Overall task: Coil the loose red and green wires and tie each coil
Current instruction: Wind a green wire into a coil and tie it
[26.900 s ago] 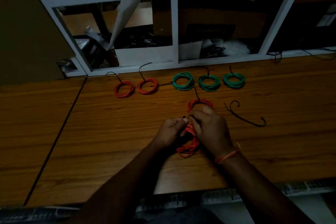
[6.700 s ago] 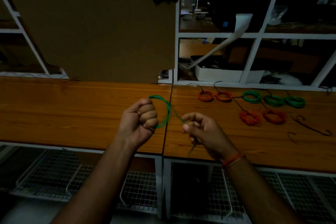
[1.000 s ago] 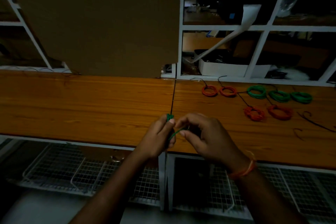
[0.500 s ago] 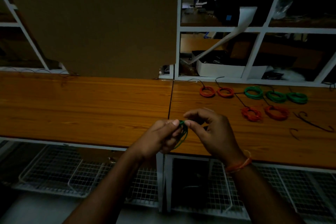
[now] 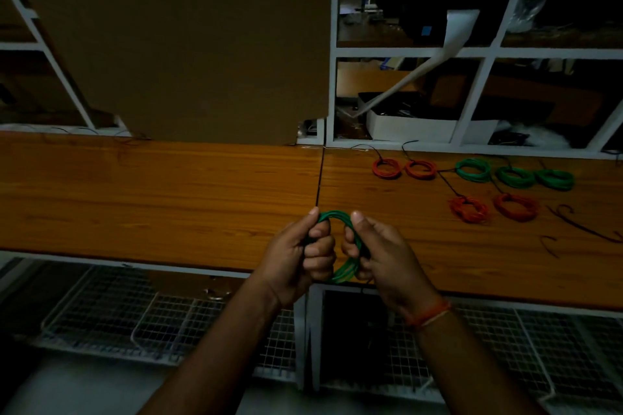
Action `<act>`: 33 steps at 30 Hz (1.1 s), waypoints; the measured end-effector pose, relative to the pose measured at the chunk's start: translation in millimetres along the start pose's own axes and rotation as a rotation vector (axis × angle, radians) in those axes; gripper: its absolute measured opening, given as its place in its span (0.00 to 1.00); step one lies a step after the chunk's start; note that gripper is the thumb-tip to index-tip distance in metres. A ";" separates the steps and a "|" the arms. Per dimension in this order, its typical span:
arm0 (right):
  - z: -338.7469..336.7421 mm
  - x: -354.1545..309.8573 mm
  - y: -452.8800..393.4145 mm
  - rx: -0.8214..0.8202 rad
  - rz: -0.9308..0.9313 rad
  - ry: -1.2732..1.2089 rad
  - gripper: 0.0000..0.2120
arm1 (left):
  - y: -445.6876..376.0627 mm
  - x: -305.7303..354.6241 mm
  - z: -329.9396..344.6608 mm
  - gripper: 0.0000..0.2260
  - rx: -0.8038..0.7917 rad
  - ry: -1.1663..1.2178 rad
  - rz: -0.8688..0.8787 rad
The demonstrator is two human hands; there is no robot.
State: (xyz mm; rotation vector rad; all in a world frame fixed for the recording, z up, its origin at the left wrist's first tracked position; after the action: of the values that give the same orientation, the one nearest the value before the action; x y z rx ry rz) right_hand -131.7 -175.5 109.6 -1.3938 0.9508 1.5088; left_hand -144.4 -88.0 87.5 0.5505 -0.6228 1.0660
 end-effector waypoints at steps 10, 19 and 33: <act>2.1 -6.8 -7.4 0.013 -0.020 0.070 0.19 | 1.5 9.4 -3.4 0.11 -0.048 0.109 -0.046; 5.5 0.4 -6.1 -0.050 0.070 -0.143 0.17 | 7.0 2.6 3.8 0.15 -0.076 0.206 -0.092; -19.1 -6.1 3.7 0.003 -0.202 0.320 0.11 | 12.5 21.9 -23.8 0.13 0.129 0.332 0.035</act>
State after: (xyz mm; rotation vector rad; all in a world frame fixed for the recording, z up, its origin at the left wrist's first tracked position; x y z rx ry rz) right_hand -128.4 -195.1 113.9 -1.7076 0.9681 1.1561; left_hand -143.6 -53.3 87.5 0.4614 -0.2739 1.2045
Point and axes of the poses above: each hand's wrist, its own y-axis away from the middle knuckle, its own z-axis out of the palm, x = y × z, the point moved 10 cm from there along -y, towards the middle knuckle
